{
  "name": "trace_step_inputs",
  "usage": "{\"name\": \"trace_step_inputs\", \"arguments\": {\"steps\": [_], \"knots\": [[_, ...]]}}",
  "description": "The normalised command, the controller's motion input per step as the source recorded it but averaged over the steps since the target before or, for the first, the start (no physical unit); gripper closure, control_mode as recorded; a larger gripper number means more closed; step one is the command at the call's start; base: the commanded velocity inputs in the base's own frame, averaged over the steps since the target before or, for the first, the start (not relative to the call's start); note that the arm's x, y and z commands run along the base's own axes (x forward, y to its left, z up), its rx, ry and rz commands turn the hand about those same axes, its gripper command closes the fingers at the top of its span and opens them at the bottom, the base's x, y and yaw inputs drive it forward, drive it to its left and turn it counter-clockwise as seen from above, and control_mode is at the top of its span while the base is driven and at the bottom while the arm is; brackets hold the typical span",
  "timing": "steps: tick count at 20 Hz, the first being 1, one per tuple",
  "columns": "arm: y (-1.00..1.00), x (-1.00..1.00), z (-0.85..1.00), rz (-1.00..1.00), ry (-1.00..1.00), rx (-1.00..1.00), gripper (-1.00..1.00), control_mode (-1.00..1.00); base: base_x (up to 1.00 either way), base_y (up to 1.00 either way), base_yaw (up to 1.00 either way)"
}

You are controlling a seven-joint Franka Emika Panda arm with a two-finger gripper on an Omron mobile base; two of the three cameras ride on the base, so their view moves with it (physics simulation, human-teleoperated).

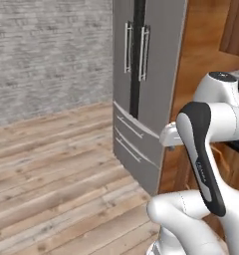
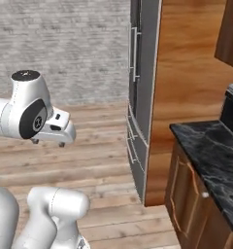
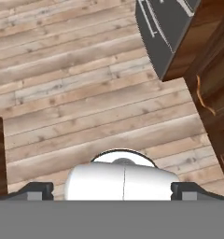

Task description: Navigate to the toaster oven.

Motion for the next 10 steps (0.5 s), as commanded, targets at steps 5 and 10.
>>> {"name": "trace_step_inputs", "arguments": {"steps": [5, 10], "knots": [[0.0, 0.0, 0.0, 0.0, 0.0, 0.0, -1.0, 1.0, 0.66, 0.58, -0.67], [0.0, 0.0, 0.0, 0.0, 0.0, 0.0, -1.0, 1.0, 0.45, 0.6, -0.77]]}}
